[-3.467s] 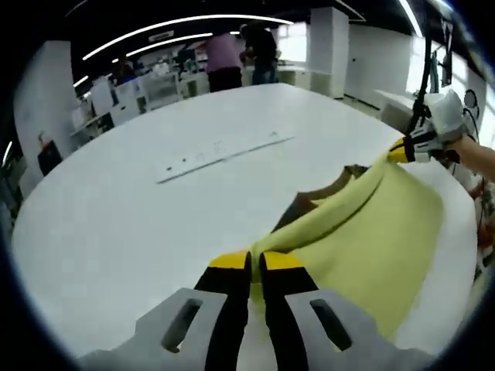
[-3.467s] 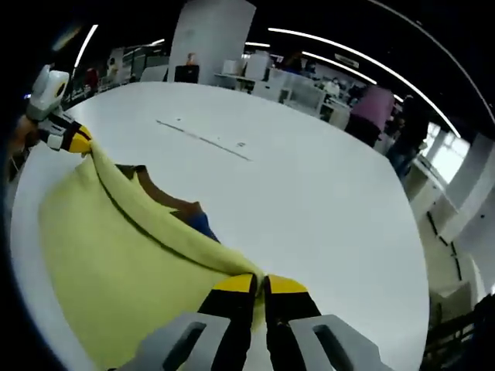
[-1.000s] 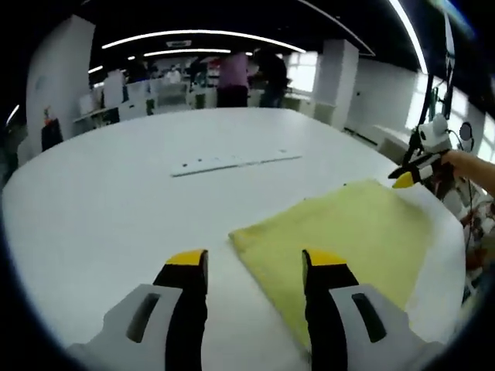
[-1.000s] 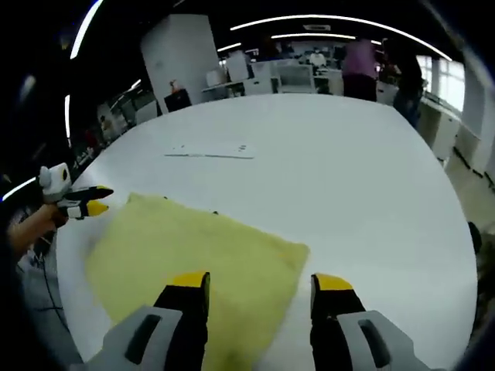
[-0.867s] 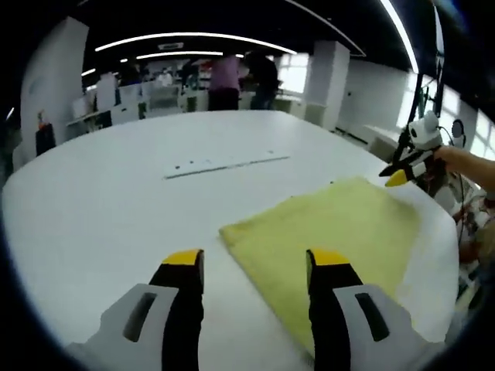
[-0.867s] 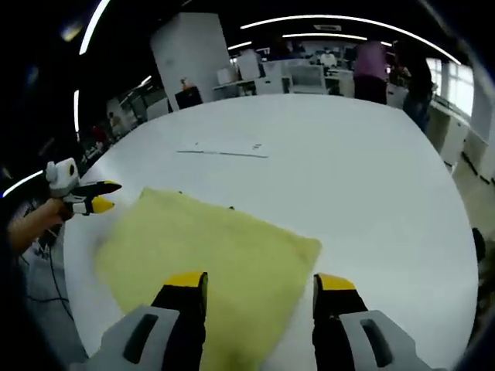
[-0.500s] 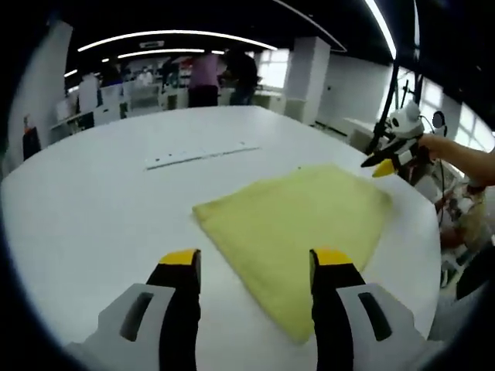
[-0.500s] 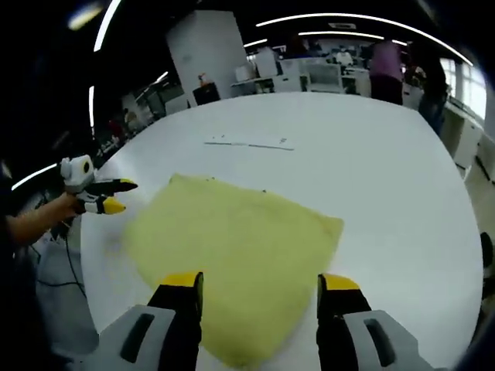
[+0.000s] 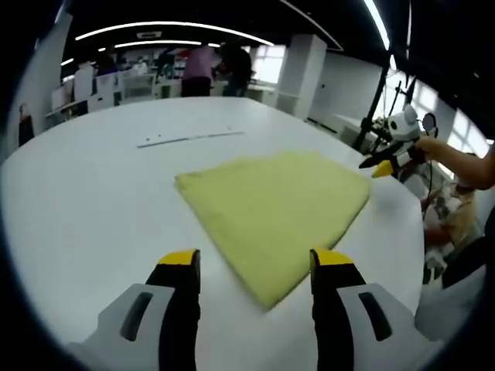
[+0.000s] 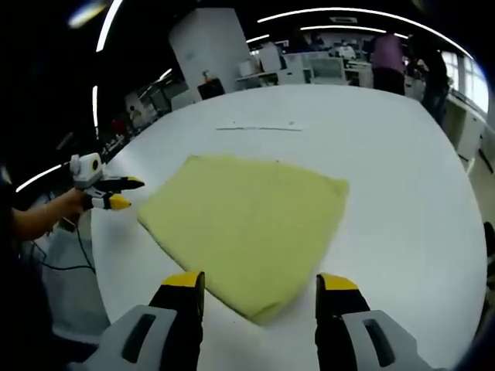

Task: Fold the garment on the visible template until the final outline fits inside the template.

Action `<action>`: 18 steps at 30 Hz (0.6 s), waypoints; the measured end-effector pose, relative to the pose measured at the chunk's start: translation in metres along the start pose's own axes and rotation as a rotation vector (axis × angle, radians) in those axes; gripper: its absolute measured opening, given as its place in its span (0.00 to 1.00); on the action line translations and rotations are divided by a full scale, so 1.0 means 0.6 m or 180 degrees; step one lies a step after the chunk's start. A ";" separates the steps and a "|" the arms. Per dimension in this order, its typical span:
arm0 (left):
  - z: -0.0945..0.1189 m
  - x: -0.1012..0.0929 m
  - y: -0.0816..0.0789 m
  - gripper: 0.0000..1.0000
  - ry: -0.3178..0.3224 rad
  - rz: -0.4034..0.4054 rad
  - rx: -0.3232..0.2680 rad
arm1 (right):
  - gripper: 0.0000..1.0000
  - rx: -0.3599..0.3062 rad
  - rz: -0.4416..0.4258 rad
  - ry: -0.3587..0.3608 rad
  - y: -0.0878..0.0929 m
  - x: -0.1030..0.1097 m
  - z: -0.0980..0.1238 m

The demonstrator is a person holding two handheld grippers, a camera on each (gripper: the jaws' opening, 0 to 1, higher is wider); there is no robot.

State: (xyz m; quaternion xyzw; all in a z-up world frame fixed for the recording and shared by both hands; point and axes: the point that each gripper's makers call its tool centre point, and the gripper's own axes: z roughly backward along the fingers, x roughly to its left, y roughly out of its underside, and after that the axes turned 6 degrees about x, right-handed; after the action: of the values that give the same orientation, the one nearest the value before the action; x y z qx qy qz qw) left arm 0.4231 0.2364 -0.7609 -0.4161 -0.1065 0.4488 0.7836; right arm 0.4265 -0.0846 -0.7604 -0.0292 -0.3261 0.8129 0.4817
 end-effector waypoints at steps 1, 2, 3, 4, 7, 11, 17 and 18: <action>0.001 -0.002 0.004 0.53 0.0003 0.0012 0.0011 | 0.54 0.0010 -0.0007 0.0002 0.006 0.001 0.001; 0.002 -0.004 0.009 0.52 0.0007 0.0021 0.0020 | 0.54 0.0015 -0.0013 0.0004 0.011 0.002 0.001; 0.002 -0.005 0.010 0.52 0.0007 0.0028 0.0026 | 0.53 0.0021 -0.0024 -0.0001 0.017 0.004 0.000; 0.003 -0.006 0.014 0.51 0.0011 0.0040 0.0033 | 0.53 0.0017 -0.0037 -0.0007 0.021 0.005 0.000; 0.003 -0.008 0.020 0.47 0.0024 0.0080 0.0023 | 0.51 0.0029 -0.0091 -0.0031 0.036 0.008 -0.004; 0.002 -0.010 0.033 0.43 0.0013 0.0103 0.0063 | 0.45 0.0033 -0.0126 -0.0043 0.053 0.010 -0.008; -0.001 -0.010 0.048 0.36 0.0026 0.0159 0.0111 | 0.29 -0.0021 -0.0165 -0.0040 0.070 0.008 -0.013; -0.002 -0.009 0.048 0.34 0.0021 0.0177 0.0103 | 0.27 -0.0039 -0.0171 -0.0036 0.071 0.006 -0.013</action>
State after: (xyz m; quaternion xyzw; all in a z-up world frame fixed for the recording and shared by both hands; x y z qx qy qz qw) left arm 0.4026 0.2388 -0.7821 -0.4077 -0.0850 0.4706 0.7778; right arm 0.3950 -0.0914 -0.7895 -0.0187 -0.3345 0.7978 0.5013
